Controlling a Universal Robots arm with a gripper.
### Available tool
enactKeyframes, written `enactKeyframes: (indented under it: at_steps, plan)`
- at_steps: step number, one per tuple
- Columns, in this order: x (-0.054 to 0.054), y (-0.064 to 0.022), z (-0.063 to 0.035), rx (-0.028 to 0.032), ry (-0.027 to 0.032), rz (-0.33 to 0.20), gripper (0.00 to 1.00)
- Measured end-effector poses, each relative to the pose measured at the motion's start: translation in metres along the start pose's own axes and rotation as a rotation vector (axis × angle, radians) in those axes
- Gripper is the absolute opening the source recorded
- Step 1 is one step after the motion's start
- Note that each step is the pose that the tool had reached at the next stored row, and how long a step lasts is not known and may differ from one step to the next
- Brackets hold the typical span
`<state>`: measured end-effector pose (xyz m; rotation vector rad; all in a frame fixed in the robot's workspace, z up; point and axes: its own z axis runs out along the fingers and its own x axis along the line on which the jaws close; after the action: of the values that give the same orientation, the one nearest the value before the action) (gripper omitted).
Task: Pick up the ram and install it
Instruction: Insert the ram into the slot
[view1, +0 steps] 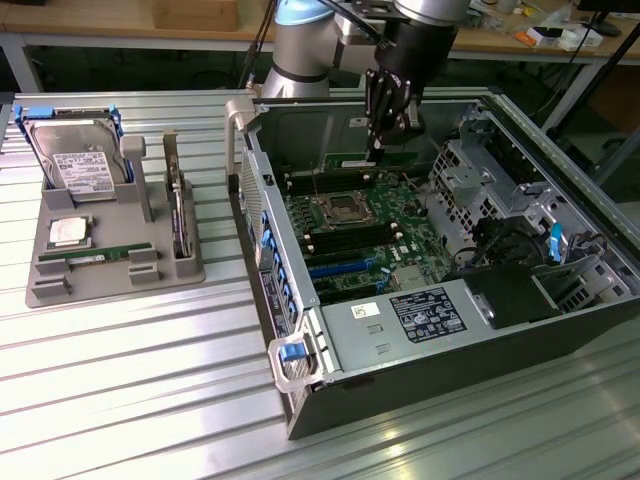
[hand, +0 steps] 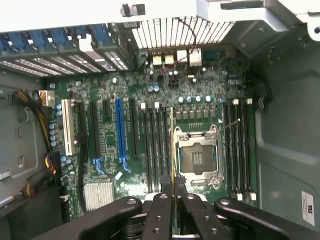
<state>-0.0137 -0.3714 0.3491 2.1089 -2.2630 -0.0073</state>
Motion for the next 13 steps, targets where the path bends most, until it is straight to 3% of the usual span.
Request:
enactKeyframes:
  at_steps: [1,7,13]
  plan:
    - [0.0,0.0,0.0001,0.0069,-0.0005,0.0,0.13]
    - [0.0,-0.0001,0.0001,0.007,-0.0004,0.0,0.13]
    - [0.003,-0.0008,0.0168,0.0072,-0.0005,0.0,0.13]
